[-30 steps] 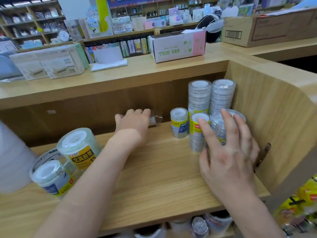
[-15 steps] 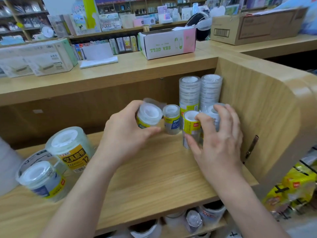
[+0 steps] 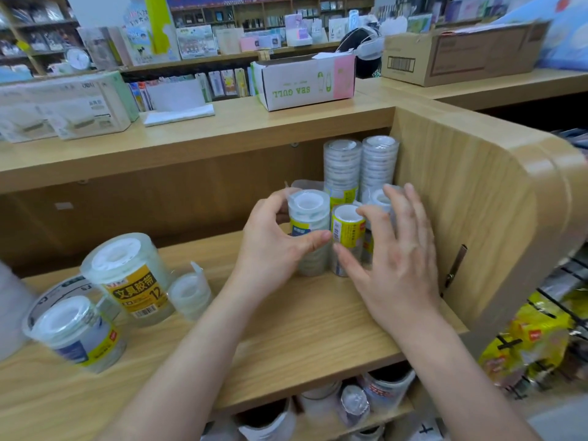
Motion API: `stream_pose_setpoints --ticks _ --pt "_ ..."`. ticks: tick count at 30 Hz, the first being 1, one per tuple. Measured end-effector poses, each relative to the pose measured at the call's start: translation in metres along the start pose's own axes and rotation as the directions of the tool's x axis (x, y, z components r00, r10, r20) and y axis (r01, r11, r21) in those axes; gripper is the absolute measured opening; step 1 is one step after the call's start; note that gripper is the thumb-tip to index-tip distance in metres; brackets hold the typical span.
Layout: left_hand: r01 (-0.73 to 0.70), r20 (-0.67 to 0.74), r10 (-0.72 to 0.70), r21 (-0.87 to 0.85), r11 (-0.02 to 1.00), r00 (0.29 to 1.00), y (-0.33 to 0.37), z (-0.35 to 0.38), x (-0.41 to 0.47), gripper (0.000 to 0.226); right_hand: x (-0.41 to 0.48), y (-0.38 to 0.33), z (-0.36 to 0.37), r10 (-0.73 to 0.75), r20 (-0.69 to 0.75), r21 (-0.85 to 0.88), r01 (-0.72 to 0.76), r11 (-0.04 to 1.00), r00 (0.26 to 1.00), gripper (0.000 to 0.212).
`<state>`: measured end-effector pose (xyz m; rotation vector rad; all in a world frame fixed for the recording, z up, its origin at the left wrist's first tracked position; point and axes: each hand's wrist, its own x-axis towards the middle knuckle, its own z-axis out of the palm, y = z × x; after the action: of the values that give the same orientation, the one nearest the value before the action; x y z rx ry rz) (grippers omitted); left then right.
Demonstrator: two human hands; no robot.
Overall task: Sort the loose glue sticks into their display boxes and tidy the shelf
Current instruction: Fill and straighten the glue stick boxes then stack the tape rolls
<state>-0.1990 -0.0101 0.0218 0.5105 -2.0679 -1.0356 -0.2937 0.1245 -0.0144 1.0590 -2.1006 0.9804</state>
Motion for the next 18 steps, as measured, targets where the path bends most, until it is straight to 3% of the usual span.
stream_pose_setpoints --ticks 7,18 --pt "0.100 0.137 -0.126 0.186 0.977 0.983 -0.011 0.002 -0.007 0.079 0.001 0.005 -0.001 0.007 -0.015 0.028 -0.007 1.000 1.000 0.053" --pt "0.083 0.090 -0.113 0.288 0.954 0.989 -0.007 0.005 -0.011 0.084 0.000 0.000 0.000 0.017 0.001 -0.022 -0.017 1.000 1.000 0.054"
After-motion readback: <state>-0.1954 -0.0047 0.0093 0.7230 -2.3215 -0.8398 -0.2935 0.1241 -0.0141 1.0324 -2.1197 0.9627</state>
